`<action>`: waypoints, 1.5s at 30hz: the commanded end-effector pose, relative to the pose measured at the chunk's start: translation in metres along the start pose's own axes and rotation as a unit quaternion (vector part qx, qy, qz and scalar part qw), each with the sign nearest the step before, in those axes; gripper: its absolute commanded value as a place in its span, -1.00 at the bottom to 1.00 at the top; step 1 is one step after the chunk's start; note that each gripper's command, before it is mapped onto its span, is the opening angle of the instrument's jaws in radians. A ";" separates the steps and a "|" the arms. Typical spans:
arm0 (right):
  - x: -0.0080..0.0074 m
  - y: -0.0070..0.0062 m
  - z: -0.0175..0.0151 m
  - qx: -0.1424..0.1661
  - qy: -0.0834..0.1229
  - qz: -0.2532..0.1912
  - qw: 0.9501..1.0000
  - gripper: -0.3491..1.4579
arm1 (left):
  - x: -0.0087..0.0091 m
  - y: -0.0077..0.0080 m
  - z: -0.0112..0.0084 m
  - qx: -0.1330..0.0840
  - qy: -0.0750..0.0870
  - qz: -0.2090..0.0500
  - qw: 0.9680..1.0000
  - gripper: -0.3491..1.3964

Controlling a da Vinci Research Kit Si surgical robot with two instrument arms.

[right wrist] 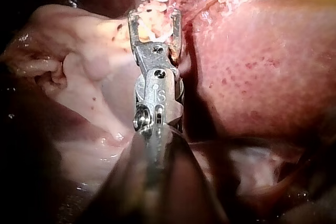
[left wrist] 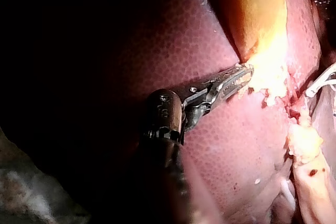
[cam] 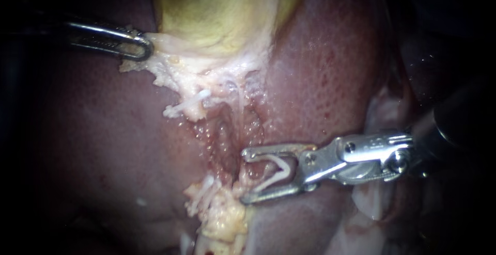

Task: Clipping first clip right tube

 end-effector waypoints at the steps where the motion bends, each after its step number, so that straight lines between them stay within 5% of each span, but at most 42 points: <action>1: -0.0004 0.0002 0.0000 0.001 -0.001 0.002 1.000 -0.07 | 0.0000 0.0000 0.0000 0.000 0.000 0.000 1.000 -1.00; 17: -0.0049 0.0044 0.0002 0.004 0.013 0.034 0.999 -0.06 | 0.0000 0.0000 0.0000 0.000 0.000 0.000 1.000 -1.00; 26: -0.0076 0.0055 0.0010 0.018 0.013 0.035 0.999 -0.06 | 0.0000 0.0000 -0.0001 0.000 0.000 0.000 1.000 -1.00; 45: -0.0064 0.0057 0.0059 0.018 0.042 0.048 0.998 -0.06 | -0.0001 0.0000 0.0000 0.000 0.000 0.000 1.000 -1.00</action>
